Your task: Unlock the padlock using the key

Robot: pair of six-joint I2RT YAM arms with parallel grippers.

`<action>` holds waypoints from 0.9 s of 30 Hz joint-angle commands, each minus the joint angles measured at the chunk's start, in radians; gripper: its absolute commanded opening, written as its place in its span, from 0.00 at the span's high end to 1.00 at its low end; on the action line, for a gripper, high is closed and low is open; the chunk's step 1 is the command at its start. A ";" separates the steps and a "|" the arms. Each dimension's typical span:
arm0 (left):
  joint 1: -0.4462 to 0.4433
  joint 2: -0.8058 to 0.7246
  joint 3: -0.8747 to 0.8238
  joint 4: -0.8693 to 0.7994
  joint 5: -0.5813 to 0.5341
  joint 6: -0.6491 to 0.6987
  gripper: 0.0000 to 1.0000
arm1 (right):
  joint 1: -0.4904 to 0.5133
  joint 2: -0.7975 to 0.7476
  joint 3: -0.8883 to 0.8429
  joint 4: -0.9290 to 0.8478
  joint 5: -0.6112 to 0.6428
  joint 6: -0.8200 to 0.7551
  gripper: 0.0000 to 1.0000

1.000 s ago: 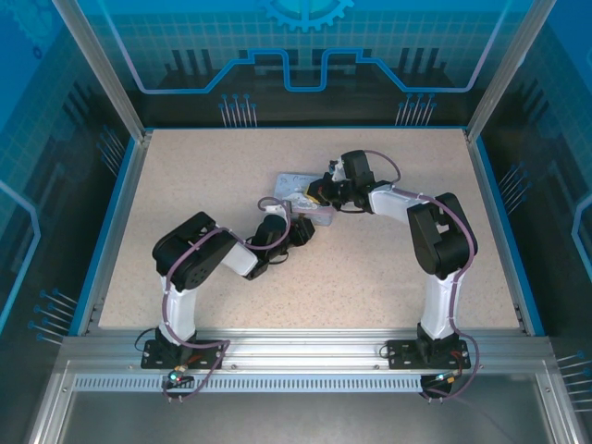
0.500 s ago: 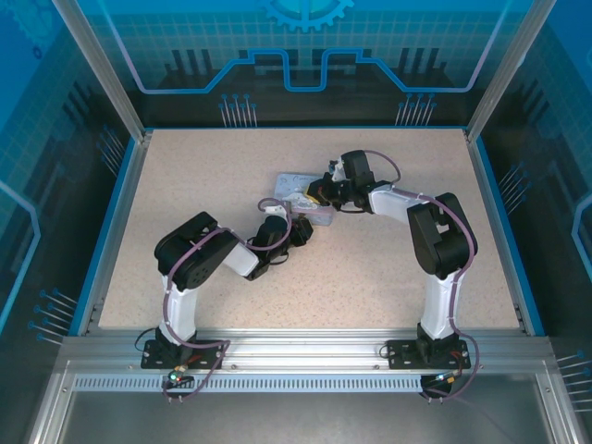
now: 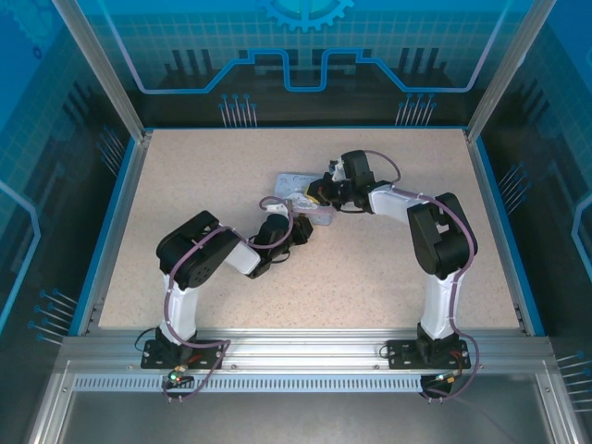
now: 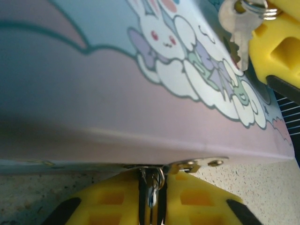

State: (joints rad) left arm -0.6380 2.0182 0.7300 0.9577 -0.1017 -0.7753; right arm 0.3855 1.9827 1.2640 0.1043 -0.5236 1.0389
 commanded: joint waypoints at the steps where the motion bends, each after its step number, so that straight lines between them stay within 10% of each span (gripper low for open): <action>1: -0.006 0.020 -0.001 -0.099 -0.021 0.010 0.93 | 0.009 0.023 -0.014 -0.023 -0.012 0.009 1.00; 14: 0.025 -0.281 0.167 -0.654 0.330 -0.007 1.00 | -0.023 0.019 0.077 -0.047 -0.049 -0.003 1.00; 27: 0.056 -0.332 0.225 -0.816 0.348 -0.019 1.00 | -0.161 -0.161 0.034 0.022 -0.077 0.044 1.00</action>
State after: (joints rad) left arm -0.5911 1.6855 0.9276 0.1547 0.2092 -0.7876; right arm 0.2596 1.9179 1.3277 0.0921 -0.5694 1.0626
